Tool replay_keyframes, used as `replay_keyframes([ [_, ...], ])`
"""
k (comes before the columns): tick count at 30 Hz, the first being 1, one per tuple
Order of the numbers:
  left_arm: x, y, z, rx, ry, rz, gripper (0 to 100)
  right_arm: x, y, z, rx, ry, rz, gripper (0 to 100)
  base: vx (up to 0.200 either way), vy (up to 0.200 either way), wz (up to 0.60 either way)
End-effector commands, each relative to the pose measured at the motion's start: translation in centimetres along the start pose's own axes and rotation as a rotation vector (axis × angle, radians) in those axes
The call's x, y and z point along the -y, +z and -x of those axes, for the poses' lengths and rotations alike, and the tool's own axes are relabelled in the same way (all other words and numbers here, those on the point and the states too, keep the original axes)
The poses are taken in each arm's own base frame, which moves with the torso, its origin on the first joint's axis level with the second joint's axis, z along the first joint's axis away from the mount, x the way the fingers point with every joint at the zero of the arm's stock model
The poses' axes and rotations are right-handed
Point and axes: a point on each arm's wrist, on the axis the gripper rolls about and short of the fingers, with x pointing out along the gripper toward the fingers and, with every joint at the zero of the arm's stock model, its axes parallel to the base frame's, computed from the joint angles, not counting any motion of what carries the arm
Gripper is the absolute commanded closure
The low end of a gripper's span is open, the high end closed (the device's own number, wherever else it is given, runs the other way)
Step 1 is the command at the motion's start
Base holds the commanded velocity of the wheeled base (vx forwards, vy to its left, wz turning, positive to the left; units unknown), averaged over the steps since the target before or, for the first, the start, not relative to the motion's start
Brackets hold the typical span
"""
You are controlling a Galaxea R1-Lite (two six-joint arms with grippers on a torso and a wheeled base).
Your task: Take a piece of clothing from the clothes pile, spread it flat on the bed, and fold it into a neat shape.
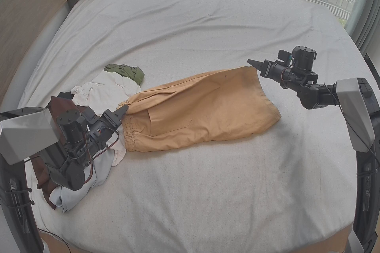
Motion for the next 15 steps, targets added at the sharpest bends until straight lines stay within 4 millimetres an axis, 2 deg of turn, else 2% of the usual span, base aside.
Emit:
replay_keyframes([
  [1, -0.1, 0.9, -0.5, 0.058, 0.011, 0.008, 0, 0.3, -0.6, -0.7, 0.031, -0.009, 0.007, 0, 0.0, 0.0, 0.0],
  [6, -0.3, 1.8, -0.5, 0.095, 0.022, 0.004, 0, -0.3, 0.3, 0.2, 0.052, -0.006, 0.008, 0, 0.0, 0.0, 0.0],
  [10, 0.1, 2.2, -0.2, 0.105, 0.014, 0.003, 0, -1.1, 0.5, 1.9, 0.021, -0.01, -0.004, 0, 0.0, 0.0, 0.0],
  [12, 0.5, 2.5, 0.0, 0.107, 0.009, 0.002, 0, -1.7, 0.5, 2.6, 0.012, -0.004, -0.024, 0, 0.0, 0.0, 0.0],
  [15, 1.5, 2.4, 0.9, 0.089, -0.008, 0.001, 0, -3.8, 0.6, 4.8, 0.007, 0.025, -0.104, 0, 0.0, 0.0, 0.0],
])
